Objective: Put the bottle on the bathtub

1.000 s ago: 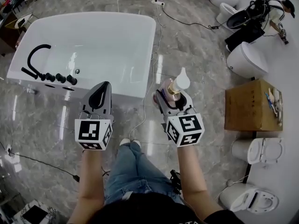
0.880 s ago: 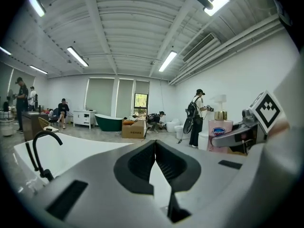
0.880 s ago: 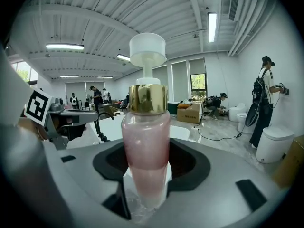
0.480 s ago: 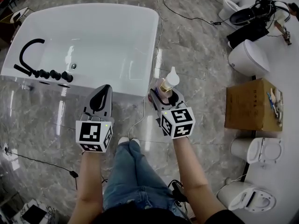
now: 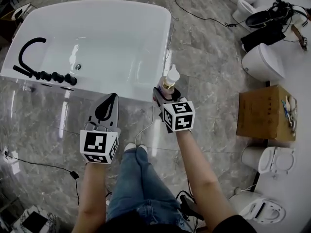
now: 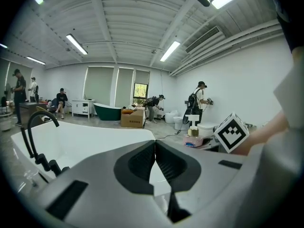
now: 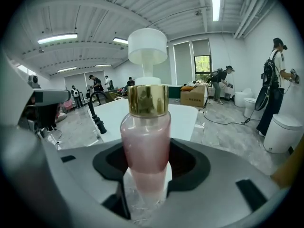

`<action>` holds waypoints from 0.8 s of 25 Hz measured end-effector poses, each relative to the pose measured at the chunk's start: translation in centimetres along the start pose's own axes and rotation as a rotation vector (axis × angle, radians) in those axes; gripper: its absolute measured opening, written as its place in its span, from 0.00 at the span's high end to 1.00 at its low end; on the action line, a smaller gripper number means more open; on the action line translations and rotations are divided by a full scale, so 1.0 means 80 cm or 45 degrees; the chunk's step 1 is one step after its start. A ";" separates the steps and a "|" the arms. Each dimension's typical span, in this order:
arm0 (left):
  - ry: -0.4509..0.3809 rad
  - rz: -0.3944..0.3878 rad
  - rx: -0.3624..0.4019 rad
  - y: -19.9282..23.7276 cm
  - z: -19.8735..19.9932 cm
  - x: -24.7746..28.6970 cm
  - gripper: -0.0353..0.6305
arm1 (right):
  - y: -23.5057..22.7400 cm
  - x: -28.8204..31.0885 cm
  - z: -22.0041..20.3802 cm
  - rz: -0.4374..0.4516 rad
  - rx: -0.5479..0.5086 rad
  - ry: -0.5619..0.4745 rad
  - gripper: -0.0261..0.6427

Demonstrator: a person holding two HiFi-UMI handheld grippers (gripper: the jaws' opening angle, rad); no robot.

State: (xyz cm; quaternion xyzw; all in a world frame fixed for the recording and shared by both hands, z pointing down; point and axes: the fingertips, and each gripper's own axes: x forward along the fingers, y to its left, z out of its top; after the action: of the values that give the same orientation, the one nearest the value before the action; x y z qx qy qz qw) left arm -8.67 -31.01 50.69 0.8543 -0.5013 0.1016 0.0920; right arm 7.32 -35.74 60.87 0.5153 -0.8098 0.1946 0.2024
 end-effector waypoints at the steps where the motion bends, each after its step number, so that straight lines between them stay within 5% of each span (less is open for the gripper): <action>1: 0.005 0.001 0.001 0.003 -0.002 0.000 0.93 | -0.002 0.008 -0.003 -0.009 0.007 0.005 0.62; 20: 0.113 0.036 0.029 0.040 -0.052 -0.009 0.93 | -0.035 0.089 -0.059 -0.229 0.003 0.082 0.61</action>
State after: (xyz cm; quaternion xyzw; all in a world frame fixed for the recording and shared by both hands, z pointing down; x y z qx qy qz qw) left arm -12.16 -30.87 54.65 0.8428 -0.5076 0.1465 0.1030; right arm 7.72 -39.75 68.85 0.5797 -0.7530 0.1931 0.2443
